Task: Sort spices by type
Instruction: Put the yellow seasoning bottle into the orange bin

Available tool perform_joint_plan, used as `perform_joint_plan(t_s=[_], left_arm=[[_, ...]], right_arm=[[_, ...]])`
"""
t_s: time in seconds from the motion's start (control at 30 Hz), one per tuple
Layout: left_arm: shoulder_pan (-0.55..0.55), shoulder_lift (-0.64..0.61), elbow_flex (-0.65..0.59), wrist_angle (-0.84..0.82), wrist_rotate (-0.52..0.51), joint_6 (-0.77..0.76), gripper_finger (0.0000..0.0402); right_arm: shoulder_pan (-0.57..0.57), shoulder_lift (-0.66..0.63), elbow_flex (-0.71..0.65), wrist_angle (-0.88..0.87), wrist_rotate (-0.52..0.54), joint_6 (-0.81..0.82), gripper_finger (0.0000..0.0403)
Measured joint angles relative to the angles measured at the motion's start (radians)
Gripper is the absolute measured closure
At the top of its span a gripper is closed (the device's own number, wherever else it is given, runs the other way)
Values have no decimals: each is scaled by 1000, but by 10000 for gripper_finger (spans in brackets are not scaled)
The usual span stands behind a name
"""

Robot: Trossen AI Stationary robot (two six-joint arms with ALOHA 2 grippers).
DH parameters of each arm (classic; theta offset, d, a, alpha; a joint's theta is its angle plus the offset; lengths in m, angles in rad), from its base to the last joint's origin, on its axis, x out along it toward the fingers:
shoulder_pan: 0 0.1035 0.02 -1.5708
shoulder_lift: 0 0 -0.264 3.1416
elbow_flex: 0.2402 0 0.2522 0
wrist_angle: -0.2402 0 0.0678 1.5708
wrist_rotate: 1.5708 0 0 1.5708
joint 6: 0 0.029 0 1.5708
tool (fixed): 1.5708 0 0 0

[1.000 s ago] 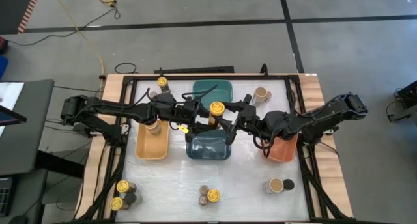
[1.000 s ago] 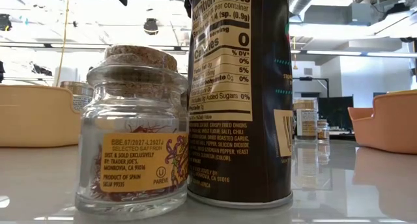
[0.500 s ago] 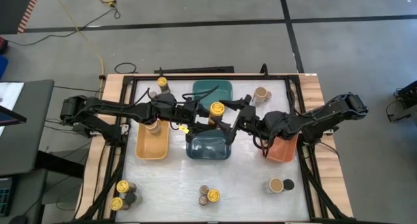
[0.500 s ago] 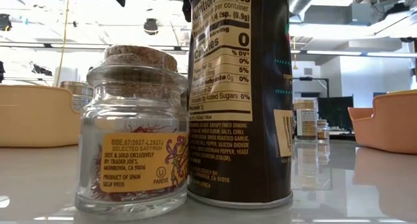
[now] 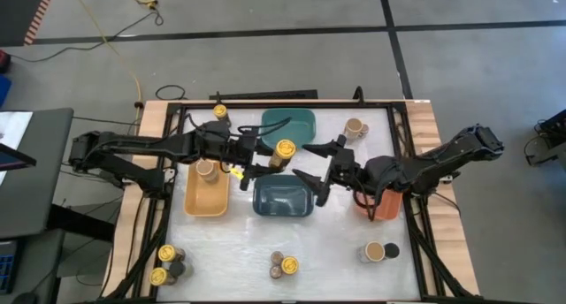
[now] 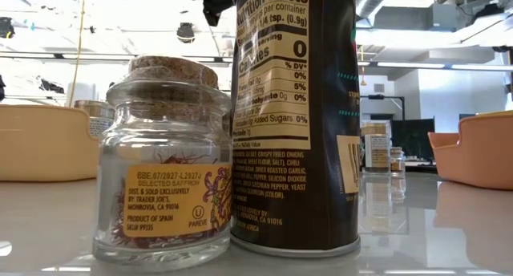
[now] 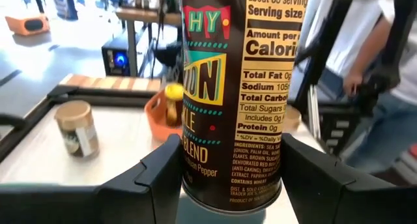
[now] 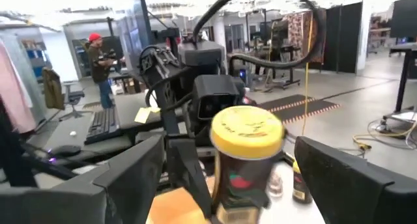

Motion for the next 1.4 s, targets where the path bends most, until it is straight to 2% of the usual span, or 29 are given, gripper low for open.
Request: perform_joint_plan(t_s=[0.17, 0.33, 0.47, 0.7, 0.87, 1.17, 1.4], left_arm=[[0, -52, 0, -137, -20, 75, 188], [0, -80, 0, -249, -60, 130, 188], [-4, -81, 0, -303, -72, 136, 188], [-37, -81, 0, -341, -129, 166, 188], [-55, -81, 1, -352, -136, 167, 188], [-73, -81, 1, -376, -165, 199, 188], [-73, -81, 1, -376, -166, 200, 188]], right_arm=[[34, -30, 125, -346, 57, 72, 43], [33, 26, 323, -717, 64, 179, 63], [16, 110, 473, -872, 49, 182, 75], [-27, 296, 702, -1139, -66, 181, 79], [-32, 374, 777, -1218, -66, 174, 79], [-22, 424, 779, -1225, -67, 120, 77], [-28, 426, 779, -1229, -67, 153, 38]])
